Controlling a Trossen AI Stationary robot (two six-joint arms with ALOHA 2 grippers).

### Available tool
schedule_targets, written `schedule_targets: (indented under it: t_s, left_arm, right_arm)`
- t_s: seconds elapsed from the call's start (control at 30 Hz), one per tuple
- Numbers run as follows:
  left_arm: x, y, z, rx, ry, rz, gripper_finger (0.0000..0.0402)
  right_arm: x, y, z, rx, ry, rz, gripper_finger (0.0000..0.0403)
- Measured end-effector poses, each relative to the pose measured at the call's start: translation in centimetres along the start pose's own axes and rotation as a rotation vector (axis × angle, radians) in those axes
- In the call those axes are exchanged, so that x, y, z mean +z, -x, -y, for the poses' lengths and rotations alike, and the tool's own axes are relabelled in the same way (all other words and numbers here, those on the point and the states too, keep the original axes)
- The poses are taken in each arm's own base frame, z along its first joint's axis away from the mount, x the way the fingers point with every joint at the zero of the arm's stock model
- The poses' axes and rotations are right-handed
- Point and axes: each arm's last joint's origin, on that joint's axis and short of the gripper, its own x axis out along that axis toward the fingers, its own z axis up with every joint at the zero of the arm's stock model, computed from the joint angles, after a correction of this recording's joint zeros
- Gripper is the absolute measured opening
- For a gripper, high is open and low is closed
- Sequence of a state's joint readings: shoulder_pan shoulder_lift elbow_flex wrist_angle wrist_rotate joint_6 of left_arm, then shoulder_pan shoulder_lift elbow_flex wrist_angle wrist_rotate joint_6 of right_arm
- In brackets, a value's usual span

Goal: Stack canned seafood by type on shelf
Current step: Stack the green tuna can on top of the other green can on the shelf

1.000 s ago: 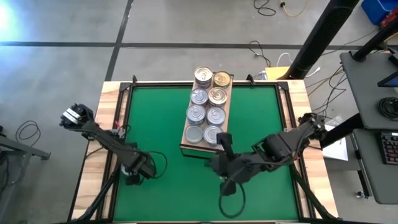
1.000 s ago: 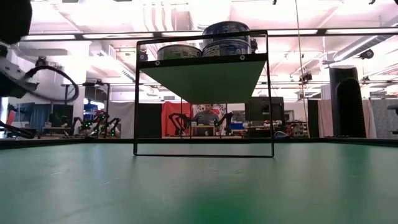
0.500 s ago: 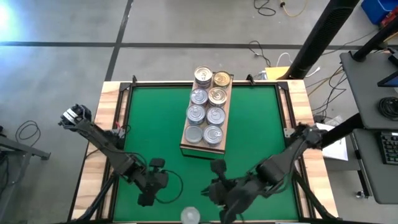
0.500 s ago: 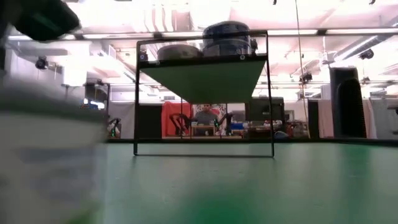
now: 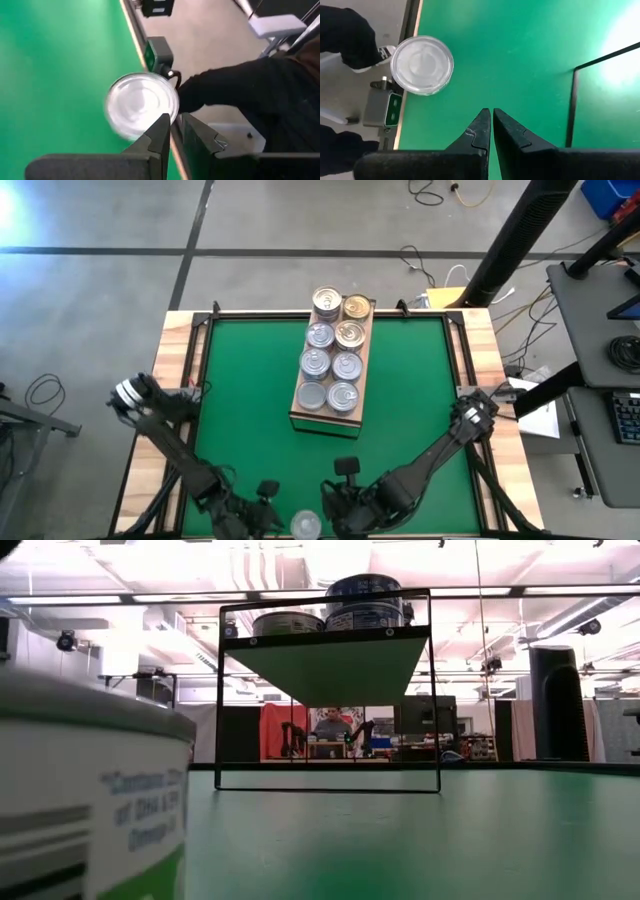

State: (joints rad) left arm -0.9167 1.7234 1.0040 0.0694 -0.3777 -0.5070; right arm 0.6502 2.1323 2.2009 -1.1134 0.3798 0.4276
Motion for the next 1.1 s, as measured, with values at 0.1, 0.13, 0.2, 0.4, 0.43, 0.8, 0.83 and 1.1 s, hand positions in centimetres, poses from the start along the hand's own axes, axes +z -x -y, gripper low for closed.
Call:
schedule_targets:
  t_s: [0.1, 0.13, 0.2, 0.4, 0.43, 0.8, 0.83, 1.1]
  left_arm:
    - [-1.0, -2.5, 0.6, -0.020, 0.007, 0.035, 0.0034]
    - [-1.3, -3.4, 0.6, -0.020, 0.011, 0.039, 0.0034]
    - [-1.8, -4.9, 0.7, -0.012, 0.015, 0.037, 0.0034]
    - [-2.1, -8.6, 0.6, 0.039, 0.050, 0.015, 0.0034]
    - [-1.9, -9.0, 0.5, 0.049, 0.058, 0.008, 0.0034]
    - [0.7, -9.3, -2.0, 0.223, -0.114, -0.124, 0.0034]
    - [0.8, -8.9, -2.1, 0.237, -0.125, -0.135, 0.0034]
    - [-0.6, -5.9, -1.5, 0.274, -0.022, -0.174, 0.0063]
  right_arm:
    - [-0.2, -0.4, -0.4, 0.018, -0.022, -0.018, 0.0013]
    - [-0.3, -0.5, -0.6, 0.019, -0.023, -0.020, 0.0013]
    - [-0.6, -0.4, -1.2, 0.024, -0.018, -0.022, 0.0013]
    - [-2.0, 0.9, -4.2, -0.041, 0.062, 0.054, 0.0013]
    - [-2.4, 1.1, -5.0, -0.042, 0.077, 0.074, 0.0013]
    - [-6.1, -0.8, -10.2, 0.066, -0.042, 0.186, 0.0013]
    - [-6.5, -1.2, -10.1, 0.058, -0.066, 0.172, 0.0013]
    - [-10.0, -4.9, -9.2, -0.091, -0.155, 0.116, 0.0013]
